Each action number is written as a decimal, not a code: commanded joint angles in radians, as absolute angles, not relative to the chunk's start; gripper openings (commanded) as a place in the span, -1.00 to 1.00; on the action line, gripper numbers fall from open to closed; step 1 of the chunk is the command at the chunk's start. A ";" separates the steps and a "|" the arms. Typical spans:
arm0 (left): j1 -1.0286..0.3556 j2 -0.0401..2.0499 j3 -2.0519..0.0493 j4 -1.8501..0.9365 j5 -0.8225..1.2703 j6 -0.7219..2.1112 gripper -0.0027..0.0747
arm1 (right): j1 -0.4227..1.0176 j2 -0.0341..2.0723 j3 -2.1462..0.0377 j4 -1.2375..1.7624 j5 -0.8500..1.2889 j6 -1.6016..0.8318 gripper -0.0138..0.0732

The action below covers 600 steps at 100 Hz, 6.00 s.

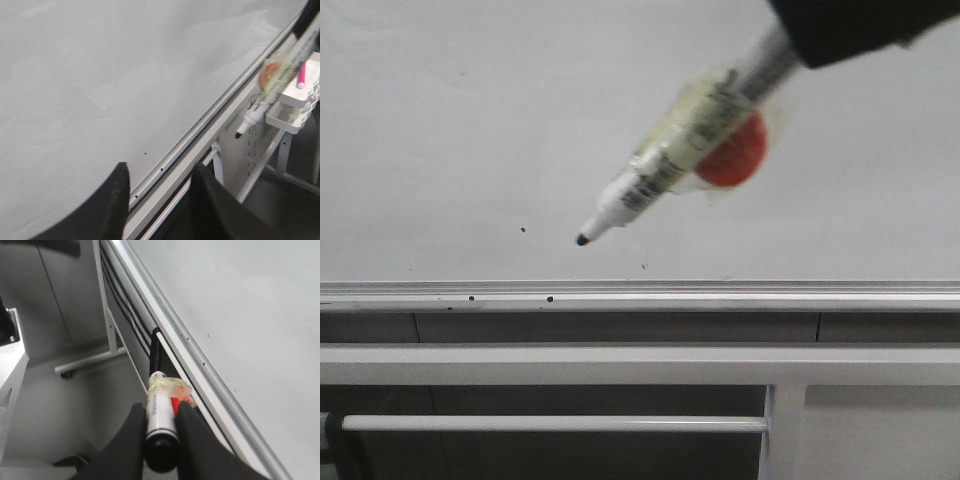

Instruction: Write number 1 on whiteboard

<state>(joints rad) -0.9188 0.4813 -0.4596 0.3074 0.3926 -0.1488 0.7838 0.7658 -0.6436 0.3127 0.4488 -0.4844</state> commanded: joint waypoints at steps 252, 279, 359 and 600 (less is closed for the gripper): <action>-0.765 0.461 -0.449 0.326 0.265 -0.295 -0.98 | 0.558 0.624 -0.346 0.380 -0.122 -0.427 -0.78; -0.765 0.461 -0.449 0.326 0.265 -0.295 -0.98 | 0.558 0.770 -0.346 0.380 -0.153 -0.427 -0.78; -0.957 0.492 -0.449 0.242 0.269 -0.108 0.19 | 0.767 0.823 -0.595 0.386 0.328 -0.415 -0.78; -0.940 0.962 -0.452 0.409 -0.178 -0.107 -0.16 | 0.802 1.022 -0.901 0.417 0.446 -0.389 -0.78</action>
<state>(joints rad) -0.9430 0.9694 -0.4216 0.4177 -0.0987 -0.1035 0.8002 1.0331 -0.8661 0.4057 0.5001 -0.3836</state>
